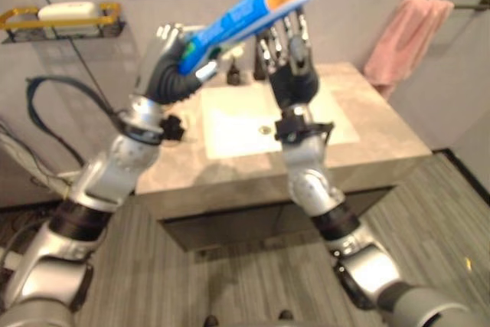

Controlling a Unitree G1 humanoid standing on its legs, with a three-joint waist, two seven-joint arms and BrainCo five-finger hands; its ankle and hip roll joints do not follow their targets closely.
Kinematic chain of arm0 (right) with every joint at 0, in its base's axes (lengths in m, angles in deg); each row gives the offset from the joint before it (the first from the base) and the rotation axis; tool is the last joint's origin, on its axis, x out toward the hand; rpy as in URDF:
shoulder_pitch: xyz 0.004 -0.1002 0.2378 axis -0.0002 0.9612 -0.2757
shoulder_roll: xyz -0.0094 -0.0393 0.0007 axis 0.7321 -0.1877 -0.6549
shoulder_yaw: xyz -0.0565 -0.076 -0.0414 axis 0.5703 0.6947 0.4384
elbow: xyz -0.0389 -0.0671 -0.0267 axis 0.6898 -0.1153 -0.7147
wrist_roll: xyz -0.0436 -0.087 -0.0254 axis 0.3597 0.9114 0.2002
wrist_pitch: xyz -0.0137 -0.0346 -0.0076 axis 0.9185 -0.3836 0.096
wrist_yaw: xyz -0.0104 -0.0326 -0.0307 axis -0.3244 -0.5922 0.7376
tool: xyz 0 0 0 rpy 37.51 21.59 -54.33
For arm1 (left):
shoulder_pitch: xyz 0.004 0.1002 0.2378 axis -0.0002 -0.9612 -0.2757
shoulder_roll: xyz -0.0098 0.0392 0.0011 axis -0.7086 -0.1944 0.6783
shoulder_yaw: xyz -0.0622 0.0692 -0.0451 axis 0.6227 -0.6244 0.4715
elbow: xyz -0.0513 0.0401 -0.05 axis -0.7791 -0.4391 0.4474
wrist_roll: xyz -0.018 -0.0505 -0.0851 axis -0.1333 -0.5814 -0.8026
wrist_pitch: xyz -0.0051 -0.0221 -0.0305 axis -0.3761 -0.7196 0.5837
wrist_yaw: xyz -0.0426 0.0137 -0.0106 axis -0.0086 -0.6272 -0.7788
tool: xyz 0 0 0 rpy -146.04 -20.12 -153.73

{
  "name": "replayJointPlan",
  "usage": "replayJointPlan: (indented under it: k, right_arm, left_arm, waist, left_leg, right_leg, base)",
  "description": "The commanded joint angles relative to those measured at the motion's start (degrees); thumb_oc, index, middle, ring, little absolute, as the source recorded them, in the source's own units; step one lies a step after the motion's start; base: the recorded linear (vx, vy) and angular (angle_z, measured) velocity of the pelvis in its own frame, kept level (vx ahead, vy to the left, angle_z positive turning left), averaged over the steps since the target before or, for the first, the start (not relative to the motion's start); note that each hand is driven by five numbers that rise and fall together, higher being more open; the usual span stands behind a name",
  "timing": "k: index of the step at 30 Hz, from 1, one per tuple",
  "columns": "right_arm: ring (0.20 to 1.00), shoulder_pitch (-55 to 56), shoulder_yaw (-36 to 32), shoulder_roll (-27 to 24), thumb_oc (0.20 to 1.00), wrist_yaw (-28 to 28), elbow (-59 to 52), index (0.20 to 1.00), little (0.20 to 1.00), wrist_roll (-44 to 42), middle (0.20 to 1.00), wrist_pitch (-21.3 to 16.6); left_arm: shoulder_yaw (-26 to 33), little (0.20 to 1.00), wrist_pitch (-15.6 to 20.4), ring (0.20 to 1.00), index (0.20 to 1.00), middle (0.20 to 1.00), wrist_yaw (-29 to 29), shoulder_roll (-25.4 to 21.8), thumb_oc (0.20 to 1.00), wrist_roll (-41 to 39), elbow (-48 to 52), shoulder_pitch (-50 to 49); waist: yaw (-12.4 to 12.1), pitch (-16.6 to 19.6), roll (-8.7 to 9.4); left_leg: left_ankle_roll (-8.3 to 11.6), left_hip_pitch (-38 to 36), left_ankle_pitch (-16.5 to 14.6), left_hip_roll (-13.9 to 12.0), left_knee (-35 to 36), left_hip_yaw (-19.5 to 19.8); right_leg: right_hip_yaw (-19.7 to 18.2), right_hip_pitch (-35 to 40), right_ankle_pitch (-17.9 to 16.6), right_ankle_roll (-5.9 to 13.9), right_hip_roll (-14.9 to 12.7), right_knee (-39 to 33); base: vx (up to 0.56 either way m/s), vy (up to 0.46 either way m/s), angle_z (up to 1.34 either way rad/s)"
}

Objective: Put brush and paste in cup on sink, flatten towel.

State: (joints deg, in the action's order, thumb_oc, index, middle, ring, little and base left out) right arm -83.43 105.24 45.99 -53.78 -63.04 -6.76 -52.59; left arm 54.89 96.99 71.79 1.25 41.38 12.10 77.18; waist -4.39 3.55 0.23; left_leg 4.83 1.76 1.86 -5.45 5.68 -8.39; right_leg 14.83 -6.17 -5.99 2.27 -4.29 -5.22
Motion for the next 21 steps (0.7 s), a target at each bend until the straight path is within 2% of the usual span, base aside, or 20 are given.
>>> replayJointPlan:
  k: [1,9,19,20,21]
  right_arm:
    - [1.0,-6.8,-1.12,2.17,1.0,2.76,-5.53,1.0,1.0,-2.51,1.0,-1.95]
    - [1.0,-6.1,1.35,1.81,1.0,3.45,-5.7,1.0,1.0,-3.23,1.0,-0.67]
    - [1.0,-4.82,4.57,-0.22,1.0,2.96,-4.37,1.0,1.0,-1.72,1.0,2.07]
    - [0.73,-4.49,5.32,-0.6,0.73,2.92,-3.94,0.73,0.73,-1.58,0.73,2.79]
    - [0.655,-4.43,5.5,-0.67,0.655,2.89,-3.85,0.655,0.655,-1.61,0.655,3.0]
  left_arm:
    - [0.03,0.2,0.62,0.2,0.2,0.2,0.13,-2.25,0.2,-2.78,-1.39,3.89]
    - [-1.72,0.2,0.29,0.2,0.2,0.2,-3.97,-4.78,0.2,-2.17,-0.68,1.01]
    - [-1.47,0.2,-0.33,0.2,0.2,0.2,-4.46,-5.92,0.2,-2.39,-0.45,0.05]
    - [-1.42,0.2,-0.53,0.2,0.2,0.2,-4.25,-5.77,0.2,-2.33,-0.27,0.11]
    - [-1.43,0.2,-0.58,0.2,0.2,0.2,-4.19,-5.77,0.2,-2.28,-0.27,0.09]
  waist:
    - [-0.96,0.35,2.62]
    - [-0.74,0.25,2.62]
    - [0.01,0.18,2.73]
    - [0.18,0.09,2.82]
    - [0.27,0.06,2.86]
  left_leg:
    - [-1.85,0.25,-3.77,-0.6,-0.68,1.33]
    - [-1.81,0.16,-3.73,-0.69,-0.68,0.89]
    - [-1.76,0.11,-3.62,-0.86,-0.68,0.65]
    - [-1.72,0.14,-3.55,-0.9,-0.68,0.61]
    - [-1.73,0.16,-3.55,-0.91,-0.68,0.56]
  right_leg:
    - [3.13,3.25,3.07,6.17,-6.31,0.22]
    - [2.81,3.09,3.14,6.04,-6.12,0.22]
    - [2.57,2.96,3.23,5.96,-5.88,0.22]
    - [2.59,2.96,3.27,5.94,-5.82,0.22]
    - [2.52,2.93,3.23,5.93,-5.83,0.22]
  base:
    - [0.0,0.0,0.0]
    - [0.0,0.0,0.0]
    - [0.0,0.0,0.0]
    - [0.0,0.0,0.0]
    - [0.0,0.0,0.0]
